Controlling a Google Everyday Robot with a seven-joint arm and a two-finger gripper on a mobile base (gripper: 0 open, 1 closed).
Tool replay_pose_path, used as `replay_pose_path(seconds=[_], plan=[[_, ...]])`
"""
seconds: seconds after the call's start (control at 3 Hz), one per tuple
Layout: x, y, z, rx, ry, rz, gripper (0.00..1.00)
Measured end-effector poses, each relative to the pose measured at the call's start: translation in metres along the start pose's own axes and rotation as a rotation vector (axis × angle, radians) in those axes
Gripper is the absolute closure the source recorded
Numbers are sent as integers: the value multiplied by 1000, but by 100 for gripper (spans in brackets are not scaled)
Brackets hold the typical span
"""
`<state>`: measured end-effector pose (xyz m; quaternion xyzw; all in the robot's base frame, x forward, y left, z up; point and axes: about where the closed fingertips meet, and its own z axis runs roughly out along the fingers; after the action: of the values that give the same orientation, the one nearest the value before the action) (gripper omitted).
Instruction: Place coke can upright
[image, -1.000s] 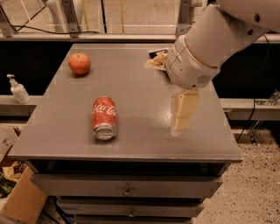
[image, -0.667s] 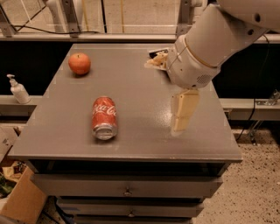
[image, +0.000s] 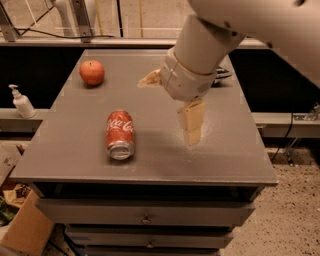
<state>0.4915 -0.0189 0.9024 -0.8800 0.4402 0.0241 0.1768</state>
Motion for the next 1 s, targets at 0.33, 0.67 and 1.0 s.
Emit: replay_pose_path(seconds=[0.33,0.67,1.0], plan=[[0,-22,29,-85,36,-184,0],[1,-40,51,-138,32,-323,0],[-10,-55,68,-176,-12,-440,0]])
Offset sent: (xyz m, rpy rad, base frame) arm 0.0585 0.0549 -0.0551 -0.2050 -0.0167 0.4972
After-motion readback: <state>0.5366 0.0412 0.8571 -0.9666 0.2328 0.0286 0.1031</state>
